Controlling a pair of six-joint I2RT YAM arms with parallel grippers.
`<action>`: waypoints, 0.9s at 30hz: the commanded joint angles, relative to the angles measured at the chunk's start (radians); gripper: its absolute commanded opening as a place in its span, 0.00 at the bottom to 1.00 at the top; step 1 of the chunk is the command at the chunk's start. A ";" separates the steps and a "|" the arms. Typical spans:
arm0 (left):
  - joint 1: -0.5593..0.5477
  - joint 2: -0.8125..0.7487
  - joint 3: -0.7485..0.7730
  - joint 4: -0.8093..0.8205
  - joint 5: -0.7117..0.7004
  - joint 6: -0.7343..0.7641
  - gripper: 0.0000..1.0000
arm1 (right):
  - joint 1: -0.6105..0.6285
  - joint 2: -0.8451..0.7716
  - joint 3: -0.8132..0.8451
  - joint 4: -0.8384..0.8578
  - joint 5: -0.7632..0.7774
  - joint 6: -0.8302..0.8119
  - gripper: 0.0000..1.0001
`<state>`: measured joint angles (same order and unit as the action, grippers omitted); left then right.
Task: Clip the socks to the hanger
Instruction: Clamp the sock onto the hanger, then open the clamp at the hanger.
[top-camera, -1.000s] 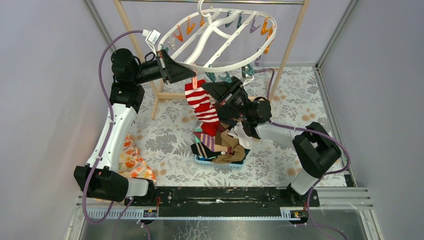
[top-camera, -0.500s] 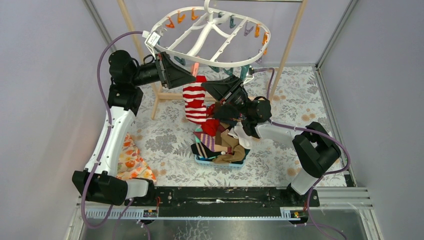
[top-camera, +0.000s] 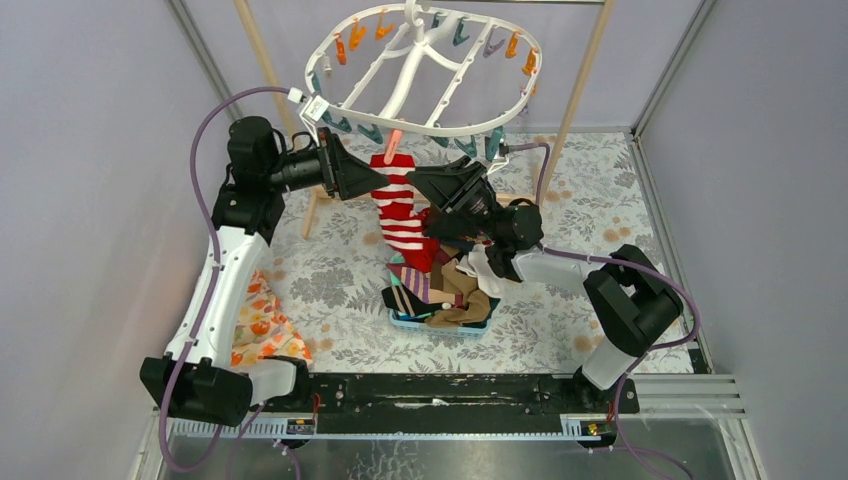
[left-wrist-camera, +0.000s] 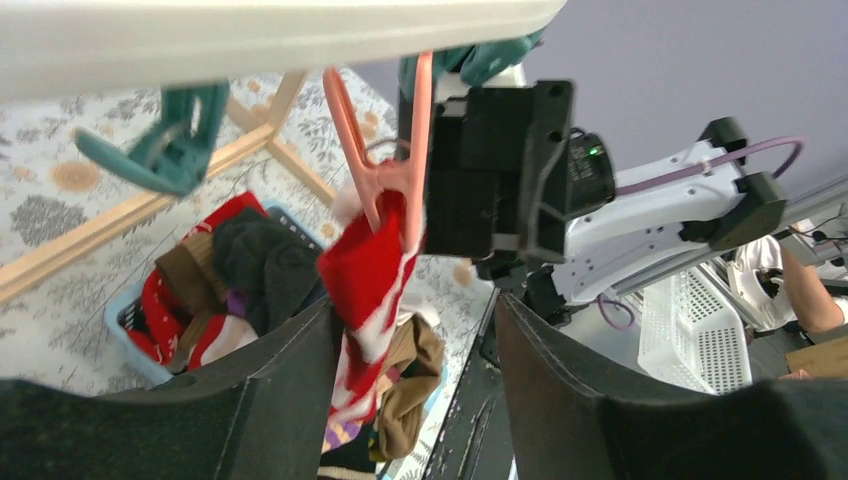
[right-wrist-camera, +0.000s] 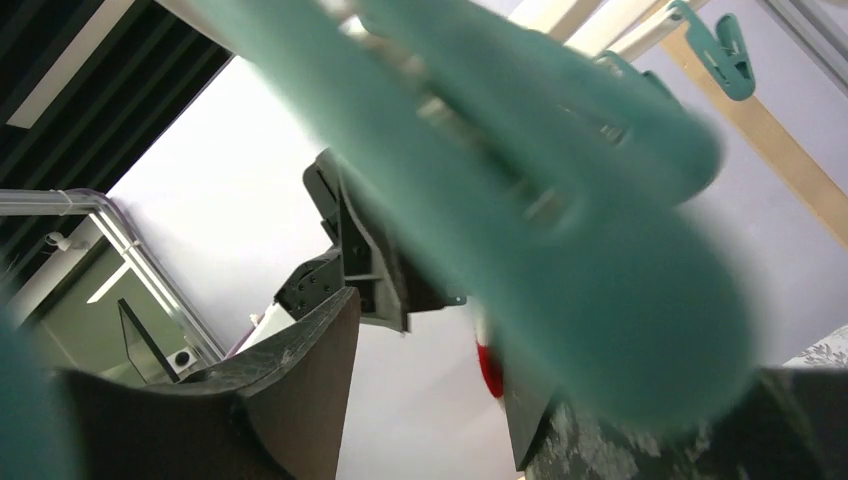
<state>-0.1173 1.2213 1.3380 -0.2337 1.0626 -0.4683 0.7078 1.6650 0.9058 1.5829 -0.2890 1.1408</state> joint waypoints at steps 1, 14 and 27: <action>-0.005 -0.003 -0.031 -0.028 -0.042 0.059 0.57 | 0.001 -0.041 0.019 0.124 0.005 -0.017 0.59; -0.005 -0.007 -0.010 -0.016 -0.072 0.046 0.11 | -0.042 -0.228 -0.158 -0.129 0.084 -0.165 0.83; -0.005 -0.038 0.025 -0.047 -0.024 0.014 0.10 | -0.013 -0.149 -0.038 -0.141 0.184 -0.316 0.73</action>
<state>-0.1173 1.2095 1.3205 -0.2794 1.0134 -0.4427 0.6750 1.5059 0.8024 1.3693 -0.1783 0.9031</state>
